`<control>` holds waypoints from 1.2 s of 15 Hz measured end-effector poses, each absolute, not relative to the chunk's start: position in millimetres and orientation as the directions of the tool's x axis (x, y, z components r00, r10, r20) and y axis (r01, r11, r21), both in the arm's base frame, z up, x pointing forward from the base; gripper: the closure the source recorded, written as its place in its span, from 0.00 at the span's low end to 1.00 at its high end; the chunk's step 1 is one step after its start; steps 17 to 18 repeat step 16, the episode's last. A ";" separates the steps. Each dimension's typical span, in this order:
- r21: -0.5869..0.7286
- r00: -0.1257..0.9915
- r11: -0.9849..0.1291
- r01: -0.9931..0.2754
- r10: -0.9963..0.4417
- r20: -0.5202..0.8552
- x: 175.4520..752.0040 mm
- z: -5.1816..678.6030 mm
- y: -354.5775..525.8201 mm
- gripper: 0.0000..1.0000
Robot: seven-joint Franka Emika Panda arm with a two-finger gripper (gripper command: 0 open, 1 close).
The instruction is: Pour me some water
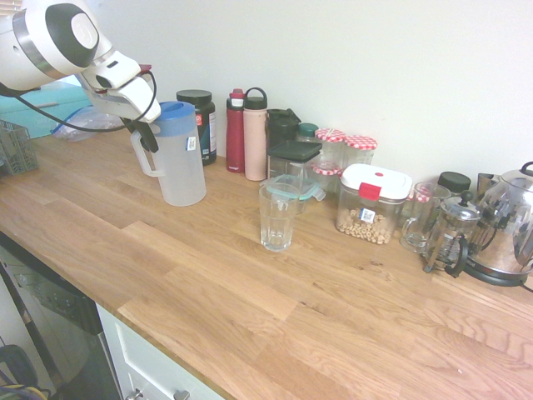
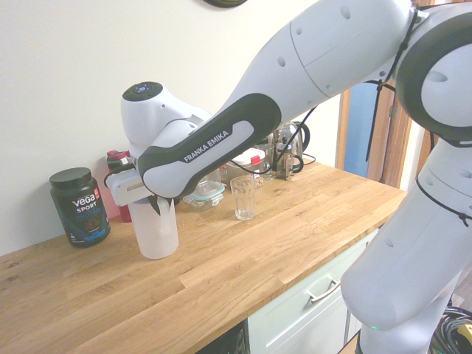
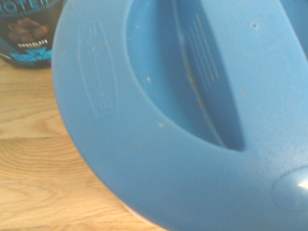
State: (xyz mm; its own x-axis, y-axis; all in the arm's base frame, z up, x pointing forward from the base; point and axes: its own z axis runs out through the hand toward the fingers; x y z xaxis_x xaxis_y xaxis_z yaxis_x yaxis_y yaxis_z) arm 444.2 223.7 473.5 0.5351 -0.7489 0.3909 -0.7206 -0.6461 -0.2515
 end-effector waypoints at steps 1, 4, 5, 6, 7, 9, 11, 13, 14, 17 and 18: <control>-0.253 0.533 -0.646 -0.720 -0.748 0.395 446.6 473.1 222.8 1.00; -0.256 0.530 -0.642 -0.723 -0.753 0.390 447.8 472.5 221.3 0.00; -0.257 0.530 -0.640 -0.724 -0.754 0.387 447.9 472.5 221.0 0.00; -0.259 0.530 -0.639 -0.724 -0.756 0.384 447.8 472.7 220.7 0.00; -0.259 0.530 -0.637 -0.726 -0.758 0.380 447.7 472.3 220.0 0.00; -0.258 0.530 -0.635 -0.728 -0.760 0.375 447.6 471.4 218.3 0.00; -0.260 0.528 -0.632 -0.730 -0.763 0.372 448.2 472.2 216.6 0.00; -0.260 0.530 -0.632 -0.730 -0.764 0.369 446.1 473.7 217.9 0.00; -0.255 0.533 -0.634 -0.730 -0.762 0.368 441.3 476.4 220.4 0.00; -0.224 0.566 -0.655 -0.721 -0.744 0.355 416.3 479.5 224.4 0.00; -0.224 0.566 -0.655 -0.721 -0.744 0.355 416.3 479.5 224.4 0.00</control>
